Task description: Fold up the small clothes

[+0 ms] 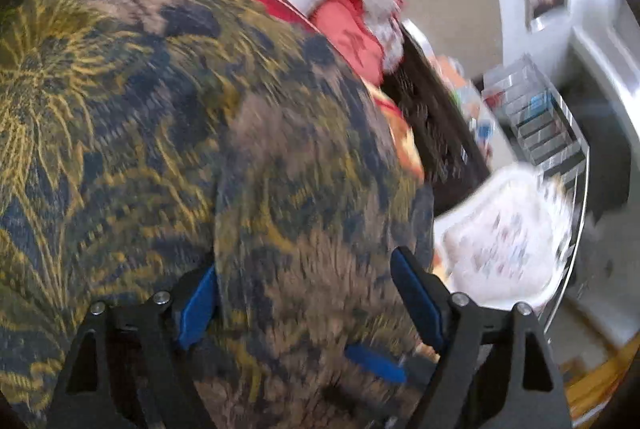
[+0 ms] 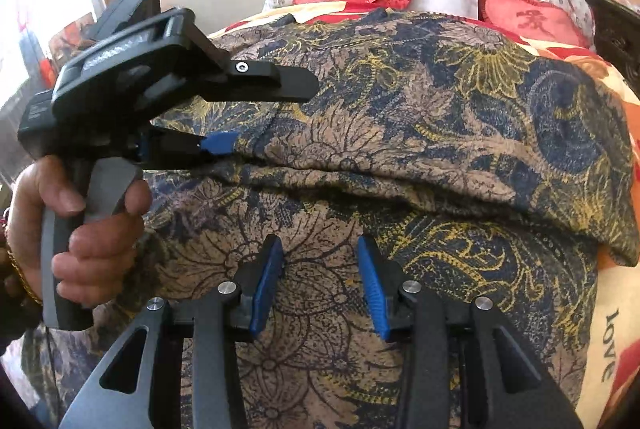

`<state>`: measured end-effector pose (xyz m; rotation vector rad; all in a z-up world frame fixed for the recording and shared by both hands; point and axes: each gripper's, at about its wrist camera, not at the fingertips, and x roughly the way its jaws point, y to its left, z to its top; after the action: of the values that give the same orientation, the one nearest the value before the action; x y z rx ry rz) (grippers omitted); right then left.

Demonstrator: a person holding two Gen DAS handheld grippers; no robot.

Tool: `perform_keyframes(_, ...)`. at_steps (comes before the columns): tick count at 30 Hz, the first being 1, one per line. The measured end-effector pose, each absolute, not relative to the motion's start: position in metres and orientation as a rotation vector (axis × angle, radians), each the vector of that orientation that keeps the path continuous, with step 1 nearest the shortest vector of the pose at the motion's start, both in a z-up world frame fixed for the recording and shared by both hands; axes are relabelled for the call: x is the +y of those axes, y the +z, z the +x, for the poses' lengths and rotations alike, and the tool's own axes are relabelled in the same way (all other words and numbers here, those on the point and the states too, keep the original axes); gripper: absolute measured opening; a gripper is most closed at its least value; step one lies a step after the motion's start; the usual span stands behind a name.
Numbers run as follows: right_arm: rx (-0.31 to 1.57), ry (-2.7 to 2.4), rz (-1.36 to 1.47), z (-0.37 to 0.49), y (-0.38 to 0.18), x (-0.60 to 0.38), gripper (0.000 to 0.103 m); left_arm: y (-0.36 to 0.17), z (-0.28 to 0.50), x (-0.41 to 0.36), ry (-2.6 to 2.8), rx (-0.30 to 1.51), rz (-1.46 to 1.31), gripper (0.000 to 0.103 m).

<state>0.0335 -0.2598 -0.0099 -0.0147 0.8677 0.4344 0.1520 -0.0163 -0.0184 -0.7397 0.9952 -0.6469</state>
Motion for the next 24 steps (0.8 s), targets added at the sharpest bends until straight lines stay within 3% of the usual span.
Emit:
perform_keyframes(3,0.867,0.431,-0.023,0.035,-0.010,-0.258,0.033,-0.018,0.165,-0.013,-0.627,0.997,-0.828,0.084)
perform_keyframes(5,0.867,0.432,-0.022,0.034,-0.010,-0.258,0.033,-0.012,0.165,-0.020,-0.635,1.002,-0.764,0.069)
perform_keyframes(7,0.866,0.433,-0.023,0.032,-0.010,-0.259,0.033,-0.013,0.164,-0.022,-0.564,1.033,-0.691,0.009)
perform_keyframes(8,0.866,0.433,-0.024,0.032,-0.010,-0.259,0.033,-0.016,0.164,-0.021,-0.513,1.058,-0.672,0.002)
perform_keyframes(17,0.865,0.429,-0.030,0.029,-0.010,-0.257,0.033,0.047,0.106,0.043,-0.380,0.837,-0.549,0.004)
perform_keyframes(24,0.865,0.426,-0.034,0.029,-0.010,-0.254,0.034,0.033,0.102,0.111,-0.175,0.888,-0.493,0.004)
